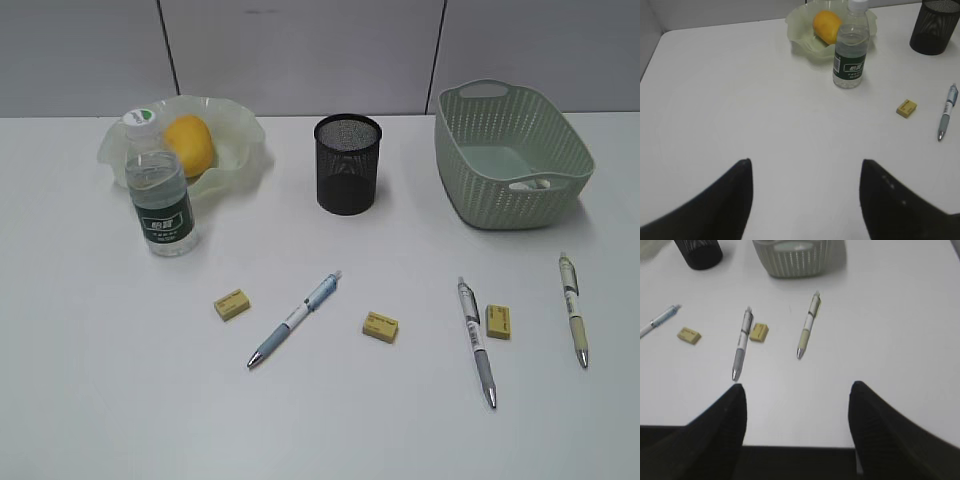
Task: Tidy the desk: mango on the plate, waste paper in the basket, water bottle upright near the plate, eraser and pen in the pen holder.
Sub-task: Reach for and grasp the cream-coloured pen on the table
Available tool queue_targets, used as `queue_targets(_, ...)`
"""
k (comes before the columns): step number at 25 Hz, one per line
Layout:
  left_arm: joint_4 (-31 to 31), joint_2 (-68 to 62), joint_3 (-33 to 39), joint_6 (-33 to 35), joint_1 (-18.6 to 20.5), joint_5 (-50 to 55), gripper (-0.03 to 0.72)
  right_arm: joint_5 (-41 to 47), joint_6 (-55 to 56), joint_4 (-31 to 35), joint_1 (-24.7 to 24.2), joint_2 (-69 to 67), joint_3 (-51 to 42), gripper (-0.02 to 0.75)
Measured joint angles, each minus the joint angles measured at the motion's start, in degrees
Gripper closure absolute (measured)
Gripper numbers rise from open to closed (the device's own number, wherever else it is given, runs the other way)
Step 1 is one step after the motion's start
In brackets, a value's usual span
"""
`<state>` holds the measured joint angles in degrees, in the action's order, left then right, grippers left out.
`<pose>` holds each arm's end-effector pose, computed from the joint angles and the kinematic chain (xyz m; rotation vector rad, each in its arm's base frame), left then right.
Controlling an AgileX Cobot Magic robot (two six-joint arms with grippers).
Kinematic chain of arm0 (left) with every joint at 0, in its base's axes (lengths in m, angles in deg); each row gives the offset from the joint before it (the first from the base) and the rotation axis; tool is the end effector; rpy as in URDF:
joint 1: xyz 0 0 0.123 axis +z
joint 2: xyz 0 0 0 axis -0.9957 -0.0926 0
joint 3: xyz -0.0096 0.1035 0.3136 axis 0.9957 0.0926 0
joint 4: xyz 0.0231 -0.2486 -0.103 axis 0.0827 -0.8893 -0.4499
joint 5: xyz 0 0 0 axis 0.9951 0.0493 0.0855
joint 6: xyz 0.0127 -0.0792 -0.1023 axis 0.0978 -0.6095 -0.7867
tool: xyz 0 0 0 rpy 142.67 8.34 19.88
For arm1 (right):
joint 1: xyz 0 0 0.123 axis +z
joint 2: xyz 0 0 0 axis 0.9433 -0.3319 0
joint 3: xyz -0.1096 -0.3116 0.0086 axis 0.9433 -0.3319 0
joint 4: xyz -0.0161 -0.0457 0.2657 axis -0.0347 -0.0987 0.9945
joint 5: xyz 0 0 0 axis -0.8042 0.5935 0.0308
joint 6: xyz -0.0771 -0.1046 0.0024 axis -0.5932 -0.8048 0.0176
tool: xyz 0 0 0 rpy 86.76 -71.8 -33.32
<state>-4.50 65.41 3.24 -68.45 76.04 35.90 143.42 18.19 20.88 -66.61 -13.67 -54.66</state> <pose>-0.0034 0.0025 0.2751 0.1512 2.0156 -0.0751 0.0190 0.0087 0.2829 -0.0400 2.1388 0.1390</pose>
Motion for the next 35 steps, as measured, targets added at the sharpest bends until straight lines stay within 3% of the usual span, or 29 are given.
queue_targets(8,0.0,0.0,0.0,0.0,0.0,0.0,0.183,1.29,1.95,2.46,0.0,-27.1,7.78,0.228)
queue_targets(16,-0.04,0.0,0.0,0.0,0.0,0.0,0.202,3.7,11.55,0.89,0.0,-53.54,16.03,0.228)
queue_targets(30,-0.04,0.0,0.0,0.0,0.0,0.0,0.212,-14.22,15.86,-1.65,2.62,-87.64,21.72,0.228)
queue_targets(35,-0.04,0.0,0.0,0.0,0.0,0.0,0.212,-15.84,15.98,-3.75,2.62,-95.22,24.63,0.228)
